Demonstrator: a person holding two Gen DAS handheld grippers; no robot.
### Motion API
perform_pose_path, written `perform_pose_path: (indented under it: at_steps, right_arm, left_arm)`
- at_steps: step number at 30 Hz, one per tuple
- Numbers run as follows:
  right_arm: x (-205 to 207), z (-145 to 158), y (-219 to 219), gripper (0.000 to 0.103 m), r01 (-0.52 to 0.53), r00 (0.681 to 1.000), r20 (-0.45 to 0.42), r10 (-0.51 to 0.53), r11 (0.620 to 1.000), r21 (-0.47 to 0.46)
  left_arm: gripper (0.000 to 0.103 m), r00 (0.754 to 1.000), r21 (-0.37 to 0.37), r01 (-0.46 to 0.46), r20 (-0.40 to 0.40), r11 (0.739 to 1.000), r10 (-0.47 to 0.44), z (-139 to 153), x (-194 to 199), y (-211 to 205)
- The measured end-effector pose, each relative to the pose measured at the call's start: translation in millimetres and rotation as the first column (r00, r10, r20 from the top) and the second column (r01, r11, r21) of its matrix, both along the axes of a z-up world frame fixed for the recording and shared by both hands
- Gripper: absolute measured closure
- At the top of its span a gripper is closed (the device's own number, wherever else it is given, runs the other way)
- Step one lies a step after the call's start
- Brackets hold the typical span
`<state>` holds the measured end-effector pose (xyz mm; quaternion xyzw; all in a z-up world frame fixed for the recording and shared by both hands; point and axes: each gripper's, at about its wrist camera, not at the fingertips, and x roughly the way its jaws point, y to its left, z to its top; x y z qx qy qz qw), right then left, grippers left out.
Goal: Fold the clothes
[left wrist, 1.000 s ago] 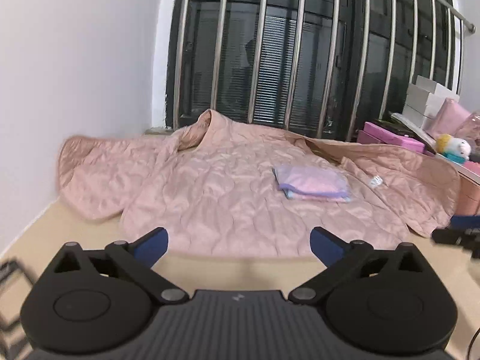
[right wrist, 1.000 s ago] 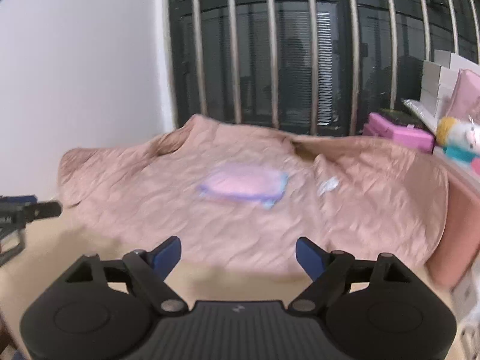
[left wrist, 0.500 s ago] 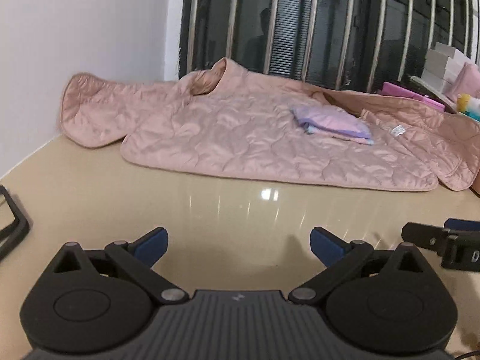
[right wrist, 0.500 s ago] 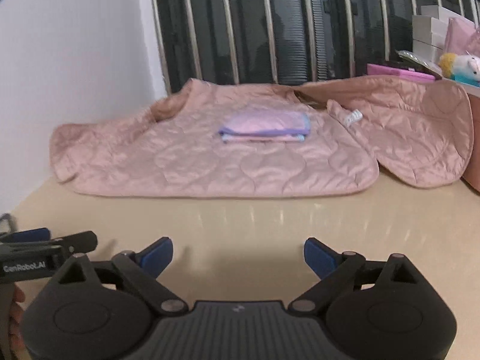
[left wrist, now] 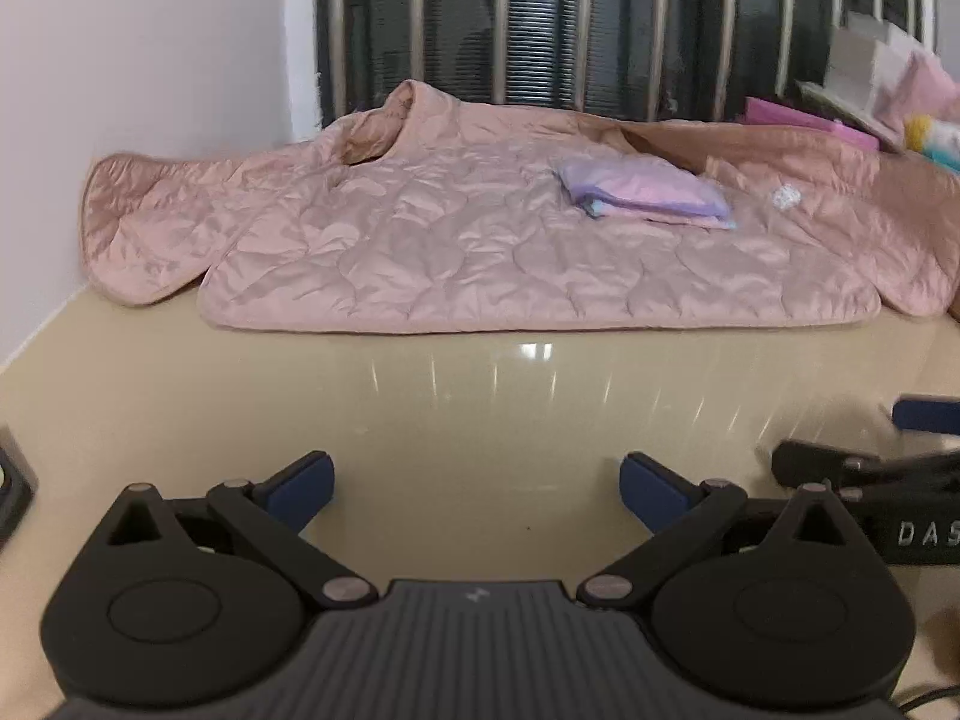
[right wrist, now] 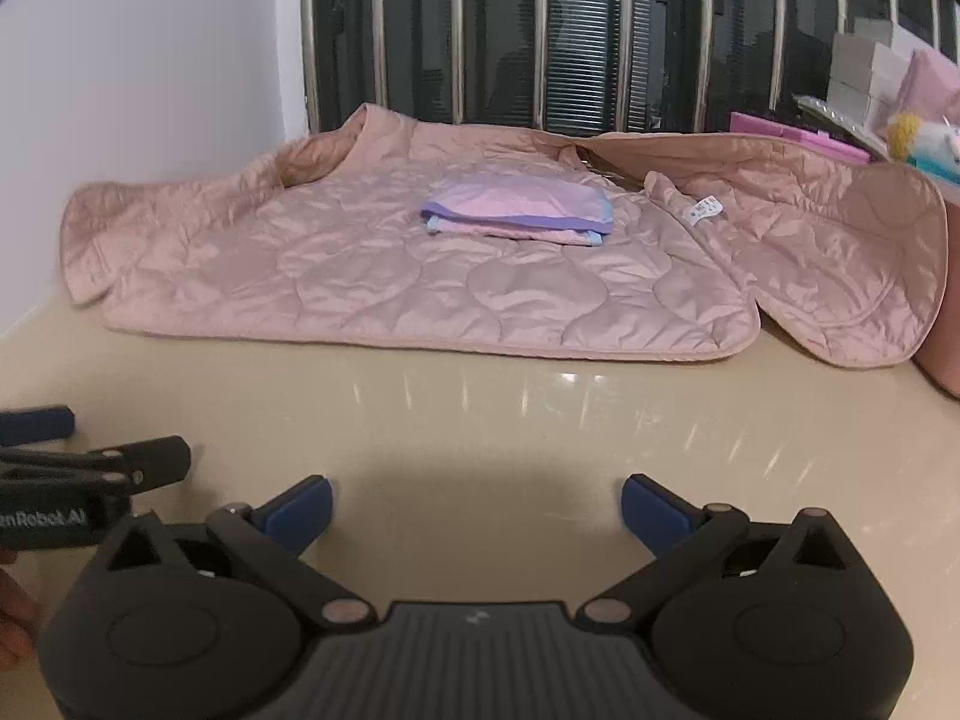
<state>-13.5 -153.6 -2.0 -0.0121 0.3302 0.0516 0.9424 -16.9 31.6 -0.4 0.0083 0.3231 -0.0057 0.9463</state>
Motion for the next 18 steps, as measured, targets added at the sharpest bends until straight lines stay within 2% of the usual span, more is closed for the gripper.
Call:
perform_pose_path:
  at_steps: [7, 18]
  right_arm:
    - [-2, 0, -7, 0.000, 0.098, 0.995, 0.001, -0.098, 0.995, 0.002]
    - [-2, -1, -4, 0.000, 0.064, 0.998, 0.000, -0.064, 0.998, 0.000]
  left_arm:
    - [0.001, 1.000, -0.001, 0.015, -0.001, 1.000, -0.015, 0, 0, -2]
    - [0.000, 0.999, -0.005, 0.043, -0.017, 0.999, -0.043, 2, 12, -3]
